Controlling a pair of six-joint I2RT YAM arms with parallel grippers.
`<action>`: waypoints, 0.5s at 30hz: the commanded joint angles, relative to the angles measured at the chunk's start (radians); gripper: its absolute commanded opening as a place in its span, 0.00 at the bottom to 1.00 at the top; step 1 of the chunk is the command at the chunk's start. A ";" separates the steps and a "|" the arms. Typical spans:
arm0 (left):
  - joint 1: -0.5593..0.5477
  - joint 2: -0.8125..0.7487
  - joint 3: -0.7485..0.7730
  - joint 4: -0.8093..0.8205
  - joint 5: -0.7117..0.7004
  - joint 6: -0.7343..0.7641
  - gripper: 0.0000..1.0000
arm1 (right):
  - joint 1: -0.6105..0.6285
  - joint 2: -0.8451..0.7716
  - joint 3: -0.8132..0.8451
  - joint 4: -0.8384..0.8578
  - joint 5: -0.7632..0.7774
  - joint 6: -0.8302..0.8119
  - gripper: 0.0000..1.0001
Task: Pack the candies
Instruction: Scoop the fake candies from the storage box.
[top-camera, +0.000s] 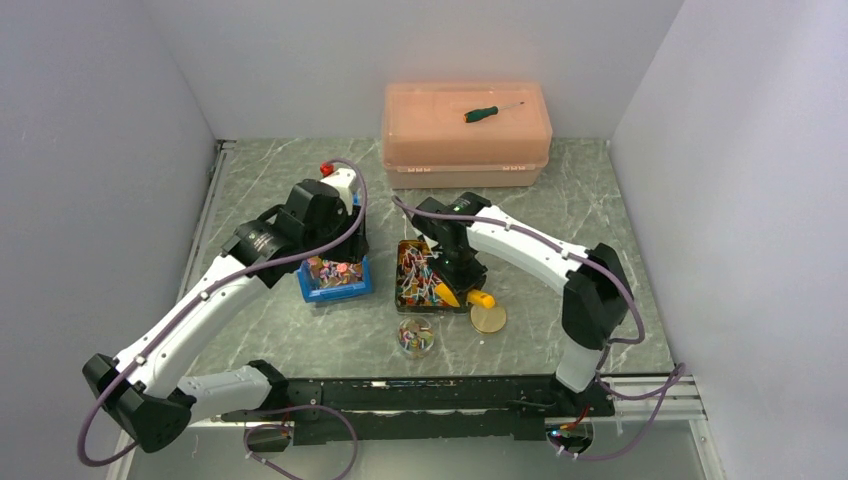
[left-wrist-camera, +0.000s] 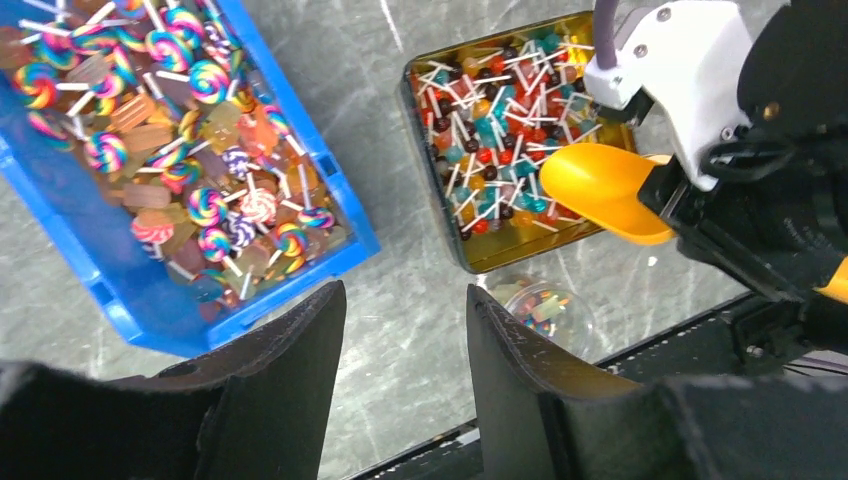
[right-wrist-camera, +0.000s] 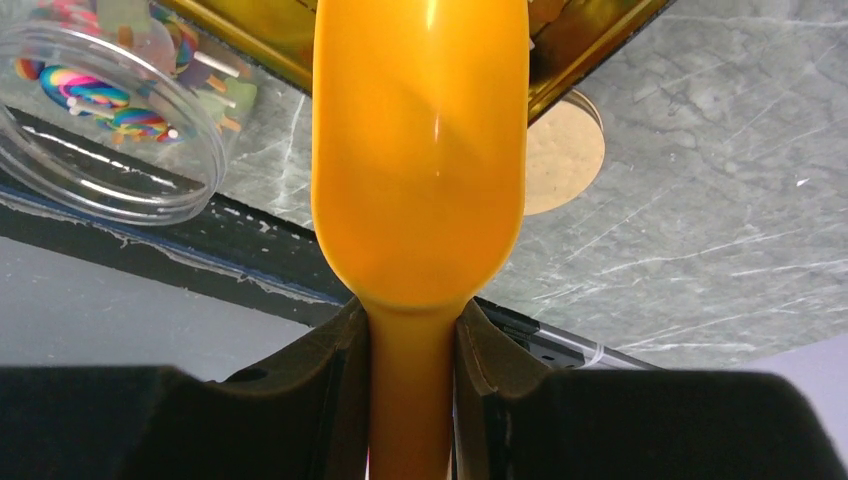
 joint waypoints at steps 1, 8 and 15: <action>-0.003 -0.053 -0.053 0.034 -0.096 0.059 0.54 | -0.013 0.048 0.059 -0.039 0.000 -0.021 0.00; -0.003 -0.097 -0.106 0.055 -0.122 0.082 0.55 | -0.024 0.134 0.115 -0.038 0.000 -0.032 0.00; -0.003 -0.101 -0.154 0.079 -0.104 0.083 0.54 | -0.037 0.210 0.177 -0.015 0.003 -0.036 0.00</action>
